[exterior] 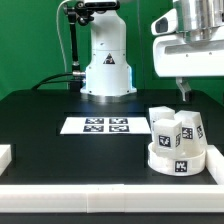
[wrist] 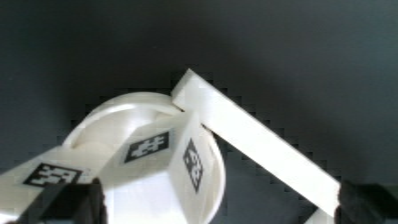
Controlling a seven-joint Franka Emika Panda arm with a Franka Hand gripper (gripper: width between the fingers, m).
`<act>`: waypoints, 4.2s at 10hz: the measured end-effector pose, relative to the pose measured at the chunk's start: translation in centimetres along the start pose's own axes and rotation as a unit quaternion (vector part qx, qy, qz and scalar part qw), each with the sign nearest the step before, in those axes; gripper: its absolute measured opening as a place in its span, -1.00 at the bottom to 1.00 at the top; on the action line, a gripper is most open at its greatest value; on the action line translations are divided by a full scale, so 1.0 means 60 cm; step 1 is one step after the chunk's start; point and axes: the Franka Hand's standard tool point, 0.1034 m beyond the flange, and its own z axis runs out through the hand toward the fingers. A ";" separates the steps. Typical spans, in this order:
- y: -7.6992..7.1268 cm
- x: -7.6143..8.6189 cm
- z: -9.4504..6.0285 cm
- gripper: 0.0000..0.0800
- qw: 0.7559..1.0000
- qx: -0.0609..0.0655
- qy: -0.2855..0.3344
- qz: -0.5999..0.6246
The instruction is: Assemble stool
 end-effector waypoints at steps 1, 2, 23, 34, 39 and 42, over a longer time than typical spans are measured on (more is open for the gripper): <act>0.000 0.001 0.000 0.62 0.999 0.000 0.000 -0.038; 0.001 0.001 0.000 0.62 0.998 0.000 0.000 -0.066; 0.021 0.023 0.031 0.62 0.619 -0.083 -0.021 -0.781; 0.028 0.029 0.043 -0.16 0.713 -0.089 -0.012 -0.695; 0.029 0.027 0.044 -0.16 0.880 -0.084 0.010 -0.467; 0.029 0.027 0.044 -0.16 0.951 -0.070 0.017 -0.299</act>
Offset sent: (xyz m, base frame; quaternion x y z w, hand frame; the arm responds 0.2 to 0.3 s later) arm -0.0038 -0.0067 -0.0018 -0.0289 0.0369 -0.3694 0.9281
